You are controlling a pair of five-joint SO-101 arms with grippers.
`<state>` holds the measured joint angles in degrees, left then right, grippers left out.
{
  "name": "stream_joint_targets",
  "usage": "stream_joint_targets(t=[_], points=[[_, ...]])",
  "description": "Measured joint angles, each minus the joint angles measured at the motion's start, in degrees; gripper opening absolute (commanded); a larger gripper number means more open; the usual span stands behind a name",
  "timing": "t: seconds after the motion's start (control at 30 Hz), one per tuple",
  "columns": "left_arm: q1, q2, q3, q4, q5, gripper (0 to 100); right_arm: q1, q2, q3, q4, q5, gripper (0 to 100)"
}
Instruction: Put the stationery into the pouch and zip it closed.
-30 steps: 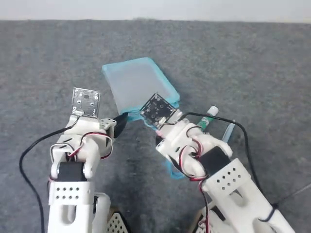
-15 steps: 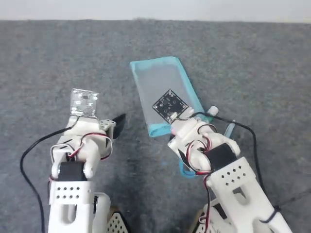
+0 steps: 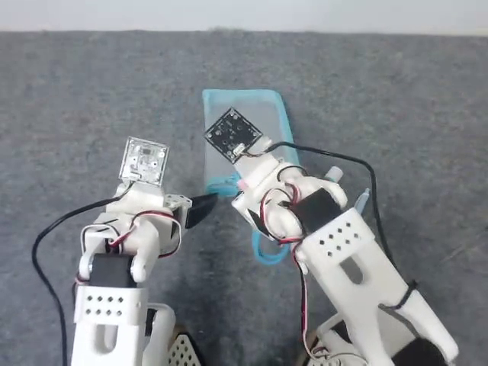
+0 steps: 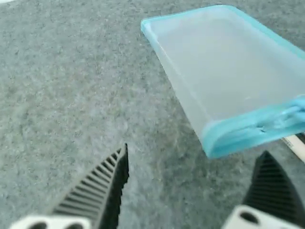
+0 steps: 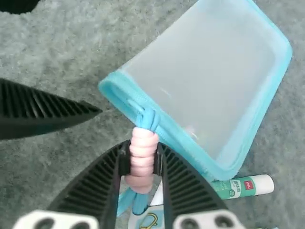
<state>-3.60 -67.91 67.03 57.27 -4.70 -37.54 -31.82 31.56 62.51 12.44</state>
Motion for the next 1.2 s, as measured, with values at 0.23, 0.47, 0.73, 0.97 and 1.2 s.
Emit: stream_joint_targets(t=[0.23,0.47,0.73,0.97,1.2], points=[[-0.09,0.0,3.43,-7.03,-1.58,39,-0.26,-4.04,-0.09,0.44,-0.79,0.6],[-0.09,-0.09,3.87,-8.62,-2.2,39,-3.87,-9.85,-0.09,4.31,-0.79,0.6],[-0.09,-0.09,3.87,-9.76,-2.2,39,-6.86,-10.29,-0.09,7.74,0.79,0.6],[-4.66,-0.09,5.54,-12.75,-2.2,39,-6.86,-10.29,-0.09,10.11,2.64,0.6],[-5.01,-0.09,6.77,-13.8,-2.2,39,-6.86,-10.29,-0.09,10.2,2.81,0.6]])
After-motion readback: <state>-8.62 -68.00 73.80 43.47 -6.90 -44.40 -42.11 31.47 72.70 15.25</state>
